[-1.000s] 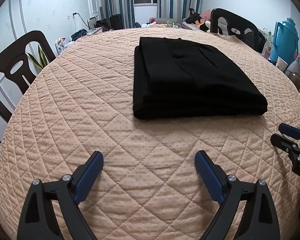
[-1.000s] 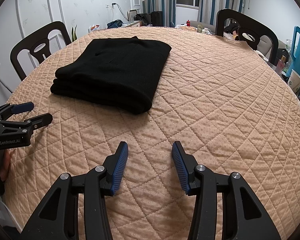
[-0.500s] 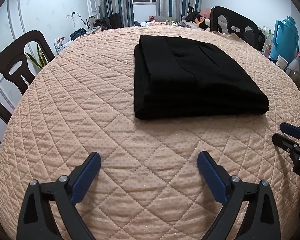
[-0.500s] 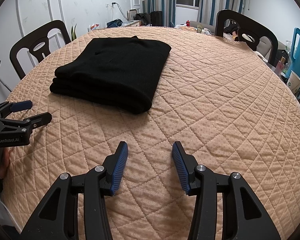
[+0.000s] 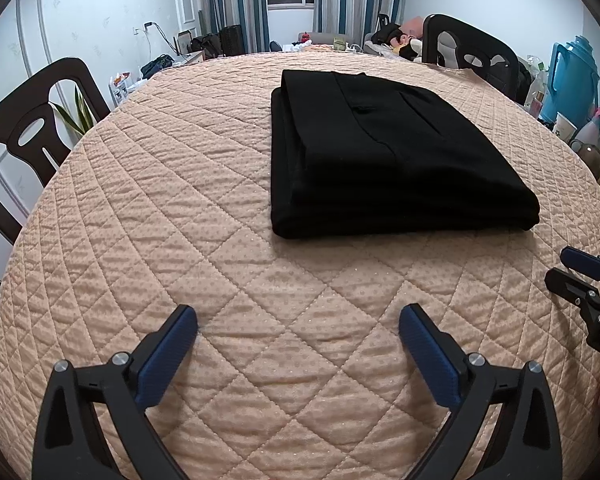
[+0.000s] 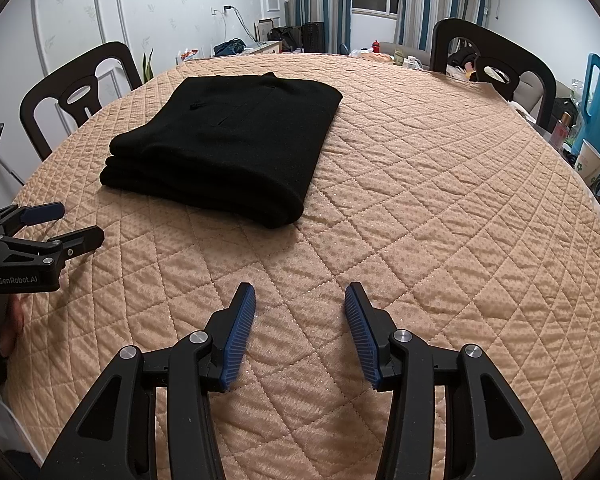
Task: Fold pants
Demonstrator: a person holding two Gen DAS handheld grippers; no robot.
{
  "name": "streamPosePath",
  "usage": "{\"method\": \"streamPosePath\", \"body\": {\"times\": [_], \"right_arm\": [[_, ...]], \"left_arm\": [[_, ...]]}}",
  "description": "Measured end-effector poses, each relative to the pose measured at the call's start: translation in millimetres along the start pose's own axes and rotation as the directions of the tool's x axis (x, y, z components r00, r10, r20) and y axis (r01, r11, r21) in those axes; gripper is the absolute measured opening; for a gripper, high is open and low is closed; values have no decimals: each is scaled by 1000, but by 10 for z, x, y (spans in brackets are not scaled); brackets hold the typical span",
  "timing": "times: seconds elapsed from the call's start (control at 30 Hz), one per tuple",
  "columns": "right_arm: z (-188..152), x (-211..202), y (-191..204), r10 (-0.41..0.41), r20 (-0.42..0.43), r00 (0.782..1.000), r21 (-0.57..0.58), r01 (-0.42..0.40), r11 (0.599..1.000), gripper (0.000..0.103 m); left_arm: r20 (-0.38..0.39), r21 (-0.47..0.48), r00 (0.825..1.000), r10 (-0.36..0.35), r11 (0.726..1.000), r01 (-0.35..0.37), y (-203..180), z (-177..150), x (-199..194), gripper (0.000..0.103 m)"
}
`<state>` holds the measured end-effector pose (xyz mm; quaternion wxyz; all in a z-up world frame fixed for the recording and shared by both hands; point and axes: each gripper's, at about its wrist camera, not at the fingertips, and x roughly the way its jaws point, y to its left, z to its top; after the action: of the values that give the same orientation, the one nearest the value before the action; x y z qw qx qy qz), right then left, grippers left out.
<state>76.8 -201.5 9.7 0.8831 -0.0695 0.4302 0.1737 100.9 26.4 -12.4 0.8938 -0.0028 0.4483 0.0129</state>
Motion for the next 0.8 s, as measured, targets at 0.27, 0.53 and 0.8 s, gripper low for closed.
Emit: {"method": "streamPosePath", "body": {"times": [0.27, 0.53, 0.8], "right_arm": [[-4, -6, -1, 3, 0, 1000, 3, -3, 1000, 48], [0, -3, -4, 5, 0, 1000, 3, -5, 1000, 48], [0, -4, -3, 3, 0, 1000, 2, -3, 1000, 48]], "left_arm": [[-1, -4, 1000, -6, 1000, 6, -8, 1, 3, 103], [0, -5, 1000, -7, 1000, 7, -9, 0, 3, 103], [-1, -5, 1000, -7, 1000, 7, -13, 1, 4, 103]]}}
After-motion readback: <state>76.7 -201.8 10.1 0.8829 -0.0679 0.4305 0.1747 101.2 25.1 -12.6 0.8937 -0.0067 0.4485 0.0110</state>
